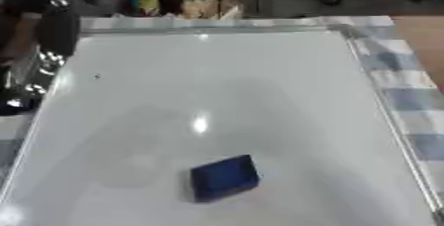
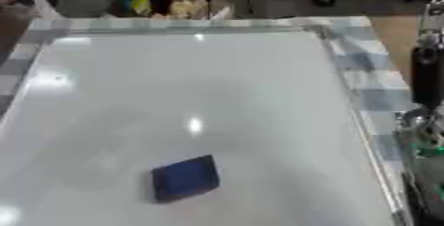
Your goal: Wipe the whiteboard clean with a brush.
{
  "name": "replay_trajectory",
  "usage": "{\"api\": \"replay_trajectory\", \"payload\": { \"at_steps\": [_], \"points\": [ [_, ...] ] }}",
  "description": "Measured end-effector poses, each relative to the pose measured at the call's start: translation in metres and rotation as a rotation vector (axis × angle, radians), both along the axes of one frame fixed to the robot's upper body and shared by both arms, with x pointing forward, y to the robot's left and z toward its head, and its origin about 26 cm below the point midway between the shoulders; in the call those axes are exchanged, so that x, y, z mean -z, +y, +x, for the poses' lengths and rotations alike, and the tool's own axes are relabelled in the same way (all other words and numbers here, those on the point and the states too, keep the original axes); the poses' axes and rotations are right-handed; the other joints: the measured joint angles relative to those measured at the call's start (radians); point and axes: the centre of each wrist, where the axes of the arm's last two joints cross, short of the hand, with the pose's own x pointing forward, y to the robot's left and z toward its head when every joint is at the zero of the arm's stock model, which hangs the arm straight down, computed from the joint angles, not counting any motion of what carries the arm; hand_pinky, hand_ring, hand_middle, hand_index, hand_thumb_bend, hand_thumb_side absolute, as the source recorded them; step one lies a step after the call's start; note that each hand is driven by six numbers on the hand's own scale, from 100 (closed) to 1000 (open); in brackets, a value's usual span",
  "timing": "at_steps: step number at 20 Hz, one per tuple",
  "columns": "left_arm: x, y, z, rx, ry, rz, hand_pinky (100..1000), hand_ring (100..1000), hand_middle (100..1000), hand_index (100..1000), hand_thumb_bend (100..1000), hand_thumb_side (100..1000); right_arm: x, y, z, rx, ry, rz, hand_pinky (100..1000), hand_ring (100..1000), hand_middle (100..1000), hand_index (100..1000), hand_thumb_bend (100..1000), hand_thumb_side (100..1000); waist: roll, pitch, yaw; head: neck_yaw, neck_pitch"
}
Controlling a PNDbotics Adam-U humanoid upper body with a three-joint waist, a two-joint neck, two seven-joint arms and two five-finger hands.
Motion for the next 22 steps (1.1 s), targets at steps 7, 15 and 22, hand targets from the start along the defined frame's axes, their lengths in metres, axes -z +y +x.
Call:
{"api": "replay_trajectory", "payload": {
  "at_steps": [7, 15, 22],
  "points": [
    [0.006, -0.019, -0.003, -0.056, 0.011, 0.244, 643, 778, 830, 175, 100, 1000, 0.001, 0.001, 0.0, -0.008, 0.004, -0.005, 754, 841, 733, 821, 100, 881, 0.008, -0.001, -0.005, 0.004, 0.0],
    [0.017, -0.044, -0.008, -0.117, 0.017, 0.528, 797, 892, 900, 330, 126, 1000, 0.002, 0.003, 0.0, -0.019, 0.013, -0.01, 754, 841, 732, 821, 100, 881, 0.019, -0.007, -0.008, 0.005, 0.0],
    [0.035, -0.059, -0.013, -0.154, 0.069, 0.72, 861, 941, 903, 447, 297, 1000, 0.002, 0.004, 0.0, -0.027, 0.018, -0.014, 754, 841, 731, 821, 100, 880, 0.022, -0.007, -0.009, 0.007, 0.001]
  ]
}}
